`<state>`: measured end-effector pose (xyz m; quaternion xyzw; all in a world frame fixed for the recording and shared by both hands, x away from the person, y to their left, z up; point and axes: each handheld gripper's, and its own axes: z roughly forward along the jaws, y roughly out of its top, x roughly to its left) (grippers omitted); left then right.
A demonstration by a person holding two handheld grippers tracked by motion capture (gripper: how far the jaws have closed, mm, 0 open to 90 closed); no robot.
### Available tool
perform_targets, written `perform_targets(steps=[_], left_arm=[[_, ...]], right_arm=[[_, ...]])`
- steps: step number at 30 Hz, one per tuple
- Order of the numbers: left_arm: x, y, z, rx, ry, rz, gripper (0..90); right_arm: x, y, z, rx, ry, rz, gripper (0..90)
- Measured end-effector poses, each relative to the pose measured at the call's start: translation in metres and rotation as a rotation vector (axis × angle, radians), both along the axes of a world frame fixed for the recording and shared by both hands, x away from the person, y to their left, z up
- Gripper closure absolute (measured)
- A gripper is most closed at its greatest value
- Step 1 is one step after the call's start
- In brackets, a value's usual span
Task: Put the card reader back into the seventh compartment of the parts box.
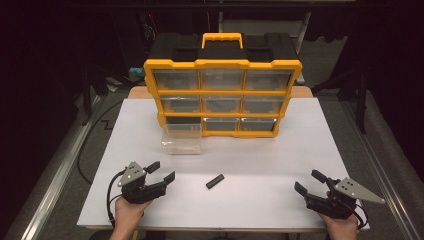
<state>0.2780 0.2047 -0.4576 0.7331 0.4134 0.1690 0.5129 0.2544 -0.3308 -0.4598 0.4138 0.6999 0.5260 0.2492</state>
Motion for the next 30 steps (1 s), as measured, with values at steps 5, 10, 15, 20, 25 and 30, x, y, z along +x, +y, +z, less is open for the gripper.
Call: perform_targets(steps=[5, 10, 15, 20, 25, 30], left_arm=[[0.001, -0.004, 0.000, -0.008, 0.004, -0.008, 30.9], [0.002, -0.009, 0.000, -0.008, 0.008, -0.016, 30.9], [0.005, -0.016, -0.001, -0.005, 0.012, -0.033, 30.9], [0.006, -0.019, -0.001, -0.005, 0.016, -0.043, 31.0], [0.007, -0.023, -0.002, -0.008, 0.020, -0.057, 31.1], [0.009, -0.028, -0.002, -0.005, 0.021, -0.066, 31.2]], right_arm=[[0.000, 0.000, 0.000, 0.001, 0.004, 0.005, 22.0], [0.000, 0.000, 0.000, -0.001, 0.001, 0.002, 21.8], [0.000, 0.000, 0.000, -0.001, 0.001, 0.005, 21.7], [0.000, 0.000, 0.000, 0.000, 0.002, 0.004, 21.7], [0.000, 0.000, 0.000, -0.003, 0.000, 0.003, 21.7], [0.000, 0.000, 0.000, 0.000, 0.000, 0.002, 21.6]])
